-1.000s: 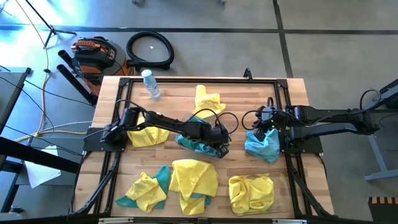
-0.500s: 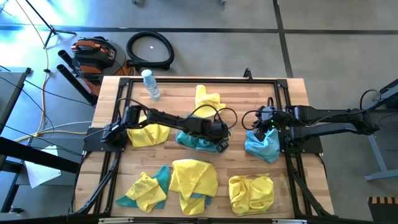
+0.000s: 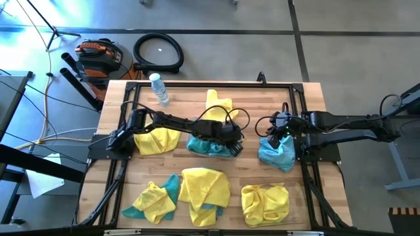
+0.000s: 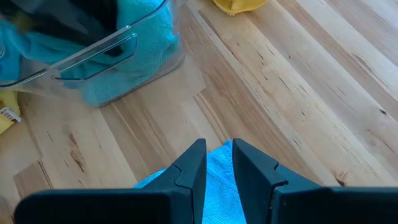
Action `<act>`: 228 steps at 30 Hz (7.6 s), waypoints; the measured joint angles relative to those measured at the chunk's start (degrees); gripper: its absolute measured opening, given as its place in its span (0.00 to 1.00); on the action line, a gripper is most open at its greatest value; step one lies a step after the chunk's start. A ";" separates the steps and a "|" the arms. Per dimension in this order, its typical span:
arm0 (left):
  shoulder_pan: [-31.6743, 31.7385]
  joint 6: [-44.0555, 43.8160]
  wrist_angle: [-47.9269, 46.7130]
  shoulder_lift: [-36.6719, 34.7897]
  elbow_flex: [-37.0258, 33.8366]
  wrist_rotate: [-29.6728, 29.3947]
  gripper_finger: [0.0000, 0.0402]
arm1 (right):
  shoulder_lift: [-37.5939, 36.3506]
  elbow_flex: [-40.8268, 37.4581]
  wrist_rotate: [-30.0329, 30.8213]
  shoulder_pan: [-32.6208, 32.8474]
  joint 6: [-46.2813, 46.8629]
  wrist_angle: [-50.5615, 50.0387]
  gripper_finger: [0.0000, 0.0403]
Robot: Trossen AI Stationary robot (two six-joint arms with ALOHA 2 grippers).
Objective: Sort microfiber towel by color & place in baskets
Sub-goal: Put the blue towel in the top transparent bin, then put the yellow towel in the bottom transparent bin
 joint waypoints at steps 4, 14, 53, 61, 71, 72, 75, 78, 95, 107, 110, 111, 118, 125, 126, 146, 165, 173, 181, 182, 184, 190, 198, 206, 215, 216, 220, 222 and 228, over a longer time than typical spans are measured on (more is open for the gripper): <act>0.26 0.34 -1.24 -2.65 -0.02 0.09 0.23 | 0.00 0.00 0.01 0.00 -0.09 0.02 0.18; 0.27 1.86 -7.19 -11.67 0.00 1.51 0.23 | -0.04 0.00 0.04 0.02 0.04 2.54 0.18; -23.88 1.72 4.37 -70.70 -57.05 -8.71 0.15 | 49.39 59.64 13.28 26.37 15.96 -16.94 0.00; -27.98 1.46 3.91 -75.81 -60.72 -8.71 0.15 | 66.95 79.48 13.16 29.20 24.16 -26.28 0.00; -32.54 0.78 4.39 -76.16 -61.33 -9.57 0.15 | 80.56 89.20 8.17 29.11 31.53 -25.98 0.00; -32.82 0.55 4.43 -76.16 -61.33 -9.63 0.15 | 81.30 89.22 7.32 29.11 31.57 -25.96 0.00; -33.57 -0.14 4.41 -76.16 -61.33 -9.67 0.15 | 83.45 89.24 5.46 29.21 31.60 -25.76 0.03; -34.34 -0.69 4.41 -76.14 -61.33 -9.77 0.15 | 84.89 89.24 2.40 29.55 31.56 -24.69 0.10; -36.69 -3.17 5.33 -76.14 -61.33 -10.09 0.15 | 90.90 89.26 5.32 30.62 19.02 -11.96 0.57; -36.69 -3.14 5.71 -76.14 -61.33 -10.03 0.15 | 93.88 89.26 4.68 29.62 16.57 -11.70 0.44; -36.69 -3.08 5.70 -76.14 -61.33 -10.02 0.15 | 93.88 89.26 4.68 29.58 16.51 -11.89 0.29; -36.69 -3.07 5.68 -76.14 -61.33 -10.02 0.15 | 93.88 89.26 4.66 29.51 16.50 -11.96 0.22; -36.69 -3.08 5.68 -76.14 -61.33 -10.00 0.15 | 93.41 89.72 4.17 29.33 17.10 -13.39 0.06; -36.69 -3.08 5.33 -75.98 -61.27 -9.98 0.15 | 91.58 98.14 6.92 30.19 16.09 -22.69 0.02; -36.69 -3.08 5.31 -76.01 -61.27 -10.00 0.15 | 91.31 99.88 7.92 30.51 15.71 -24.33 0.02; -36.69 -3.08 5.14 -76.01 -61.27 -9.92 0.15 | 67.63 98.29 28.24 51.11 33.65 -38.27 0.00; -36.69 -4.08 5.70 -76.01 -61.27 -9.87 0.15 | 64.22 93.92 3.55 72.12 64.40 -44.88 0.00; -36.69 -4.66 5.70 -76.01 -61.27 -9.92 0.15 | 60.58 82.87 -5.97 74.86 72.59 -44.80 0.00; -36.69 -4.63 5.66 -76.01 -61.27 -9.96 0.15 | 44.37 67.32 -2.74 77.79 81.65 -44.95 0.00; -36.69 -4.63 5.66 -76.01 -61.27 -9.96 0.15 | 42.38 65.78 -1.88 77.92 82.78 -44.97 0.00; -36.69 -4.61 5.64 -76.01 -61.27 -9.98 0.15 | 38.81 63.33 0.59 78.18 84.03 -45.00 0.00; -36.68 -2.88 5.56 -76.01 -61.29 -10.09 0.15 | 30.81 59.70 10.58 77.46 83.77 -44.87 0.00; -36.65 1.58 5.55 -76.01 -61.29 -10.22 0.15 | 22.10 56.22 14.72 73.58 81.05 -44.83 0.00; -36.15 4.94 5.57 -76.01 -61.29 -10.20 0.15 | 15.63 48.72 17.33 67.04 81.05 -44.97 0.00; -35.95 4.98 5.55 -76.01 -61.29 -10.20 0.15 | 24.45 47.17 10.51 65.11 76.01 -25.18 0.00; -35.95 4.96 5.55 -76.01 -61.29 -10.20 0.15 | 25.85 47.17 11.83 65.11 74.29 -21.42 0.00; -35.95 4.98 5.55 -76.01 -61.29 -10.20 0.15 | 30.27 47.17 19.31 65.11 63.55 -6.11 0.00; -35.95 5.30 5.56 -76.01 -61.29 -10.20 0.15 | 31.82 47.17 23.44 65.11 58.22 -0.37 0.00; -35.95 8.00 5.57 -76.01 -61.29 -10.17 0.15 | 34.68 47.19 25.45 65.08 58.19 -1.66 0.00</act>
